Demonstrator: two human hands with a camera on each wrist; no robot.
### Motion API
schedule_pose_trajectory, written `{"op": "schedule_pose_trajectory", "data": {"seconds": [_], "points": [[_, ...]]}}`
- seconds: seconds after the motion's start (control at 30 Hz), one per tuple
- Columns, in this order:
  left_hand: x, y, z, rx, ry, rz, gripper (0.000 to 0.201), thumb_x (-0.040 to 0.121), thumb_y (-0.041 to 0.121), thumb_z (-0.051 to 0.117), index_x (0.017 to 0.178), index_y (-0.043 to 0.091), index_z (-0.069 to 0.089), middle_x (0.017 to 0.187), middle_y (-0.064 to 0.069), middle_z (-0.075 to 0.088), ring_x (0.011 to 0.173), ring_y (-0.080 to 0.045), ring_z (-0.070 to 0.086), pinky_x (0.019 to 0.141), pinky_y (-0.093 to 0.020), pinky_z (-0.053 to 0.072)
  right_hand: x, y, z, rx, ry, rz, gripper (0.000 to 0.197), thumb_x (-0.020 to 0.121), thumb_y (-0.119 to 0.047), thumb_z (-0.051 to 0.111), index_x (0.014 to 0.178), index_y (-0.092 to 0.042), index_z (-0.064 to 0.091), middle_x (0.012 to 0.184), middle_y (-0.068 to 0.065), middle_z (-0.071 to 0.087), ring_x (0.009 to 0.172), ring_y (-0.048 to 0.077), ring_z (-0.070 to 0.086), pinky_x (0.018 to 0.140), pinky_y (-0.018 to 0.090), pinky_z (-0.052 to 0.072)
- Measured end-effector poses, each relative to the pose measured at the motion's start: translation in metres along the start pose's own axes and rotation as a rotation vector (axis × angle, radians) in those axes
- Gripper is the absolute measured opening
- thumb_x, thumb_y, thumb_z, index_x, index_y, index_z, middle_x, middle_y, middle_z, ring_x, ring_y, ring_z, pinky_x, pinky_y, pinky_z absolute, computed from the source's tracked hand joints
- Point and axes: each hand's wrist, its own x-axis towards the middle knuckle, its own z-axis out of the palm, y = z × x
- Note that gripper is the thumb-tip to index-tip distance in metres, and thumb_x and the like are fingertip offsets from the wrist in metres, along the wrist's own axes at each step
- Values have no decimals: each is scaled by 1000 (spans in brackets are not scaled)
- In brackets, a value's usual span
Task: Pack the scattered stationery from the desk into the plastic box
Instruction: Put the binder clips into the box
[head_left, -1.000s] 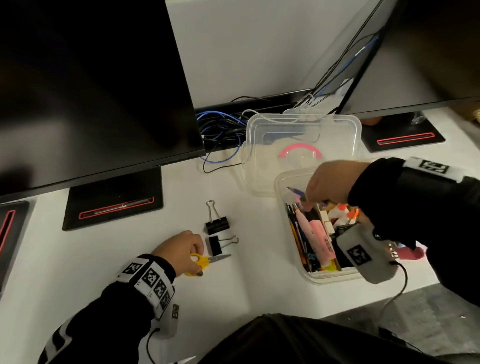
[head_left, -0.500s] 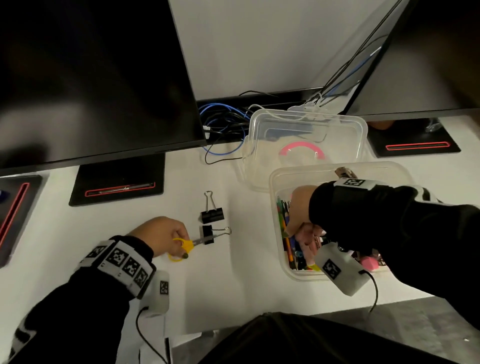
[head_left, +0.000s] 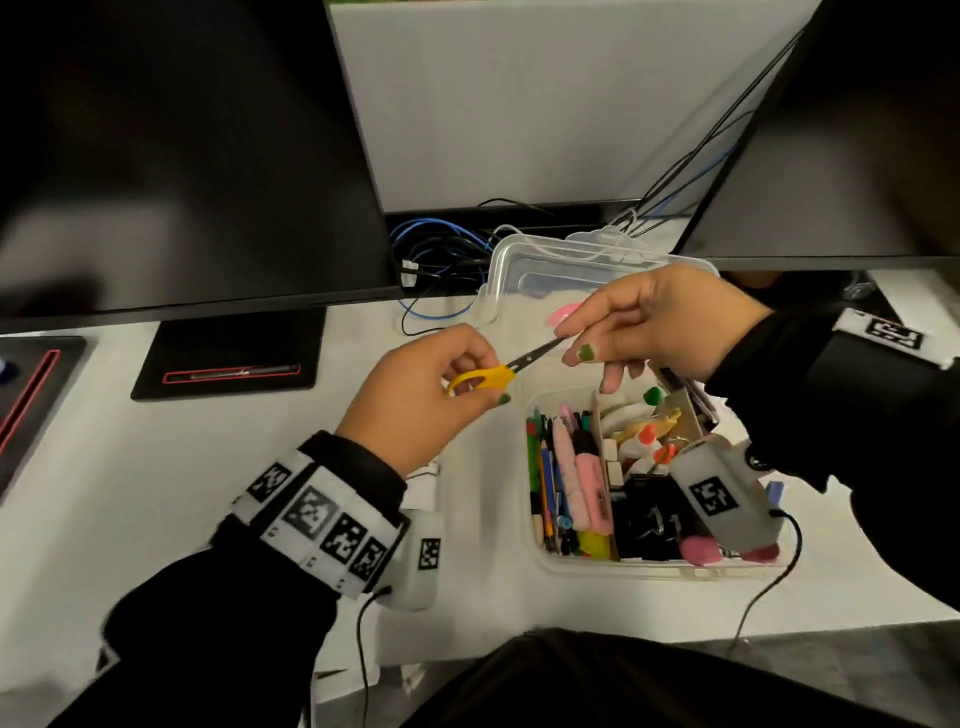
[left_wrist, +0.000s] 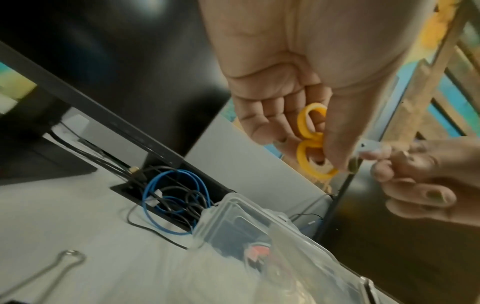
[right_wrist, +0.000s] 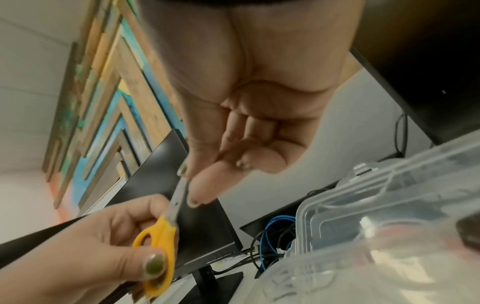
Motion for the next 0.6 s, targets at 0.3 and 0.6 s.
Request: {"op": "schedule_pose_trajectory", "data": {"seconds": [0.3, 0.6], "points": [[19, 22, 46, -134, -40, 36, 16, 77, 19, 74, 88, 24, 63, 77, 10, 61, 72, 0, 53, 62, -5, 39, -16, 20, -15, -216, 223, -3, 9, 86, -15, 65, 85, -21, 71, 59, -20, 67, 52, 12, 67, 59, 10, 49], [24, 5, 57, 344, -213, 128, 25, 89, 31, 59, 114, 31, 63, 116, 11, 55, 112, -8, 47, 98, -23, 27, -15, 50, -45, -738, 268, -27, 10, 85, -24, 64, 89, -22, 73, 75, -14, 49, 73, 6, 51, 64, 15, 32]]}}
